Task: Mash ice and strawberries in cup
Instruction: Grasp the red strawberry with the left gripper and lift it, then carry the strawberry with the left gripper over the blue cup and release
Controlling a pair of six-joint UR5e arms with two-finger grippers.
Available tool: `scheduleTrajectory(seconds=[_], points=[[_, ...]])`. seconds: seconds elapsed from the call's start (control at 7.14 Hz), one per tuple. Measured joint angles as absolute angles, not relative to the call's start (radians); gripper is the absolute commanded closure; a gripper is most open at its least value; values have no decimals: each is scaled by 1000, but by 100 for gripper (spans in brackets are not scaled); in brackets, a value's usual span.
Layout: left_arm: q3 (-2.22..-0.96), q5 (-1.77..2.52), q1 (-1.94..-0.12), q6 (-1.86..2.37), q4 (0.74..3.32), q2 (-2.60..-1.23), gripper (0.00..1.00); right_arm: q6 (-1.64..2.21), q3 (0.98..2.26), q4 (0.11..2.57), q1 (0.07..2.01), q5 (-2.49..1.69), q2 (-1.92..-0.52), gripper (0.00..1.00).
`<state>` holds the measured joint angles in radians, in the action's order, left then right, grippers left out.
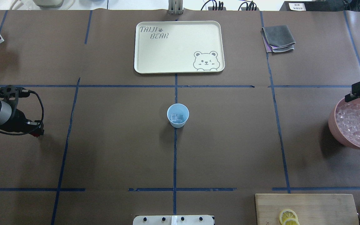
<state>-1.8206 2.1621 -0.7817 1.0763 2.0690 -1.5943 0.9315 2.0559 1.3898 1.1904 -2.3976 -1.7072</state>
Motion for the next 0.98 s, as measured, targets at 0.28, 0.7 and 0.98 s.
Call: scheduleTrajectory(seconds=[0.28,0.7,0.98], points=[[-1849,2202,-748,1307,2064,-1789,100,932,2056,1390,1190,-2398,-1705,0],[-1728,2033,-573,1546,2064,-2128,100,932,2055,1390,1190,-2398,-1702,0],[-1654,1937,-530,1567,2068,-2248,100,933,2055,1390,1189,-2398,-1702,0]])
